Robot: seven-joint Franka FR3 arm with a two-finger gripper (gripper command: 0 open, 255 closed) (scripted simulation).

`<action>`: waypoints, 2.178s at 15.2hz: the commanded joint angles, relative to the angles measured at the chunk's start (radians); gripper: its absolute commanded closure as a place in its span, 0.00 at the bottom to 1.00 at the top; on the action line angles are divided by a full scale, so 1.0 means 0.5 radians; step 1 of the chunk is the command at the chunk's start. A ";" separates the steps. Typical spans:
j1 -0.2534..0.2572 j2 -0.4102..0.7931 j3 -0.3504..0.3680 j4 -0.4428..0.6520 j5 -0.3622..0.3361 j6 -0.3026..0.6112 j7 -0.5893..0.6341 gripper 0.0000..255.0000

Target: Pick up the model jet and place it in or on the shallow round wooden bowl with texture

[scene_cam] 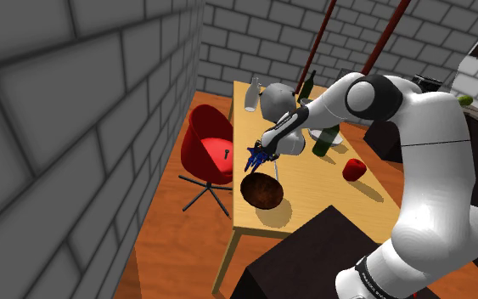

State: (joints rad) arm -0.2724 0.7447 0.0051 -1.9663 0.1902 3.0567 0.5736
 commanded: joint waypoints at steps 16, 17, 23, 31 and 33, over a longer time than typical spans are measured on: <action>0.055 -0.323 -0.068 -0.113 -0.021 -0.214 0.038 1.00; 0.059 -0.346 -0.073 -0.119 -0.024 -0.232 0.042 1.00; 0.086 -0.484 -0.108 -0.144 -0.046 -0.345 0.067 1.00; 0.217 -0.841 -0.157 -0.618 -0.085 -0.225 0.174 1.00; 0.279 -0.955 -0.182 -0.792 -0.111 -0.164 0.231 1.00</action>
State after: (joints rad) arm -0.1454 0.3013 -0.0797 -2.3165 0.1405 2.9619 0.6780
